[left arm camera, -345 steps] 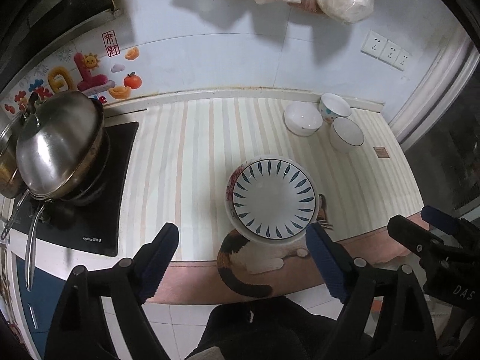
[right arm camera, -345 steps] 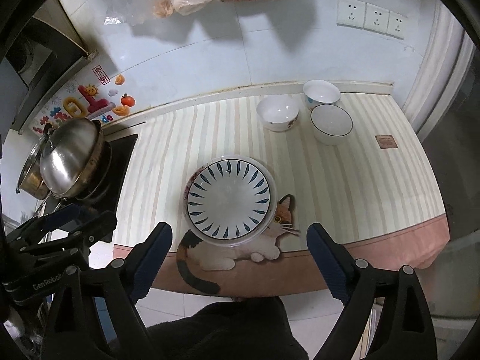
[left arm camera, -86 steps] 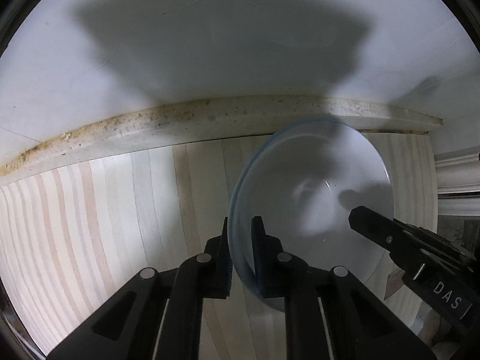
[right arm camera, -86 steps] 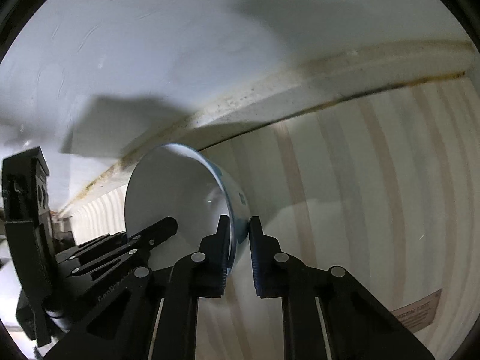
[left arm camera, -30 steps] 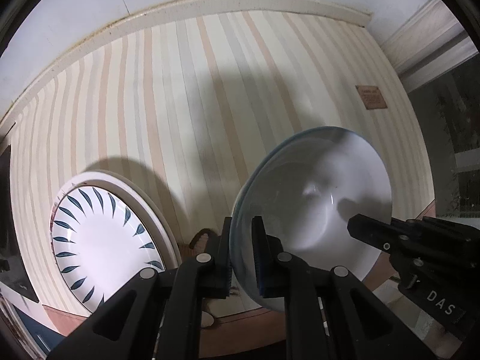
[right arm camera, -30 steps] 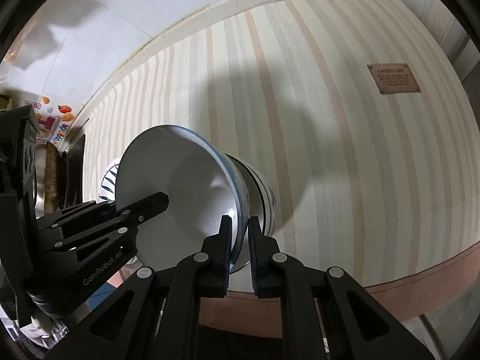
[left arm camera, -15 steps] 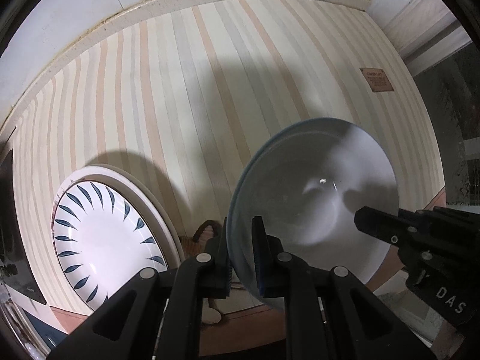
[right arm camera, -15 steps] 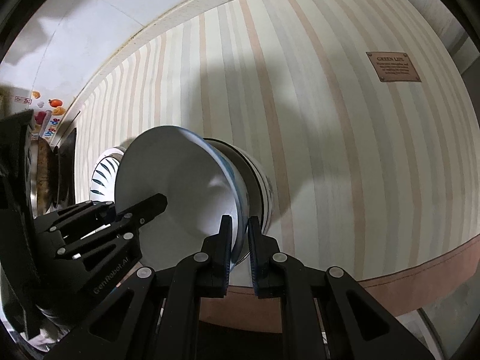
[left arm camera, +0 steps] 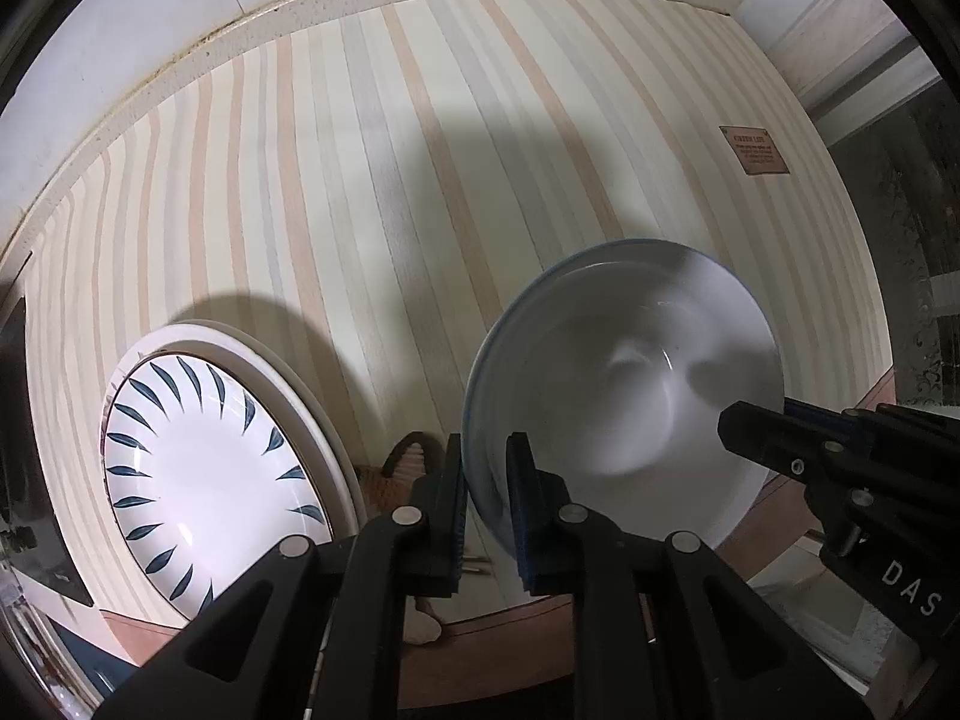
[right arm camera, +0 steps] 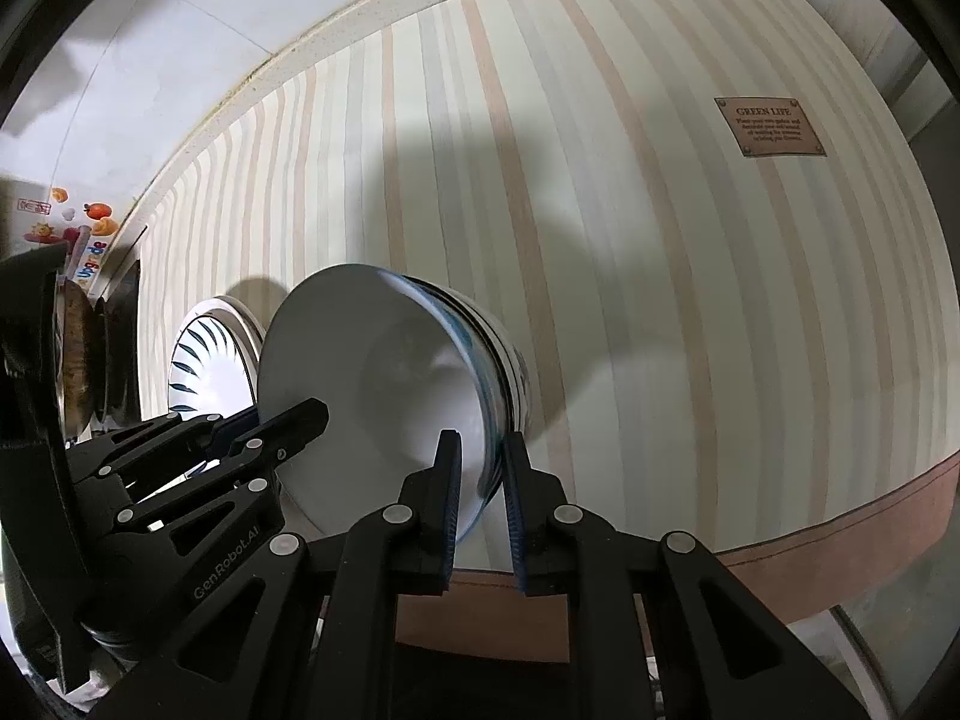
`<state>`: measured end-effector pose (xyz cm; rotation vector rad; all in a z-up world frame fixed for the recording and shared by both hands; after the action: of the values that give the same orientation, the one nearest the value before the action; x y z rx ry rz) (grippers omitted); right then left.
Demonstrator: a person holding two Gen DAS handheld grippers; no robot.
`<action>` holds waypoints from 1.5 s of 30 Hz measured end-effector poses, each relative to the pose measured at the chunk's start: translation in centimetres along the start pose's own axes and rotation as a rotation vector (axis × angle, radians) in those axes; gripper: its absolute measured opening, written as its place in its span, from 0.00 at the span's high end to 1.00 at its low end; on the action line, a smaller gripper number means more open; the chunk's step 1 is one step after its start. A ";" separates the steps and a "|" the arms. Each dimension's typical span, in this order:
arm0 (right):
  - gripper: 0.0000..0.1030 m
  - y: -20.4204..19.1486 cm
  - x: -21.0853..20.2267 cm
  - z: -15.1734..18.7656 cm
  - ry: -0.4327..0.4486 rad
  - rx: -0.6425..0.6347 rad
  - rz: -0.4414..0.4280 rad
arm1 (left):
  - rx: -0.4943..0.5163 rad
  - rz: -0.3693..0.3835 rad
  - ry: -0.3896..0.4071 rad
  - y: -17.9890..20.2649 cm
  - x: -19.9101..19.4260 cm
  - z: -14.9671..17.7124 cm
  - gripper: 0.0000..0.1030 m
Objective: Organize plates and bowls
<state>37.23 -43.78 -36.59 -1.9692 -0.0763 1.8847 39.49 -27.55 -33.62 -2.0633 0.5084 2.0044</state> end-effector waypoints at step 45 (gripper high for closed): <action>0.10 -4.6 -20.6 14.3 0.388 -0.080 0.086 | 0.086 0.077 0.351 1.3 -20.3 9.0 0.15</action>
<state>22.81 -42.50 -15.62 -2.3903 0.0466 1.5339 30.45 -23.36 -13.76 -2.3830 0.7332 1.6279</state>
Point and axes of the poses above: each gripper's, at about its wrist camera, not at the fingertips, and x roughly the way its jaws point, y to its right, z to its underside, the point moved 1 cm from there along x, roughly the way its jaws point, and after that the axes turned 1 degree about x, right-handed, at the moved point
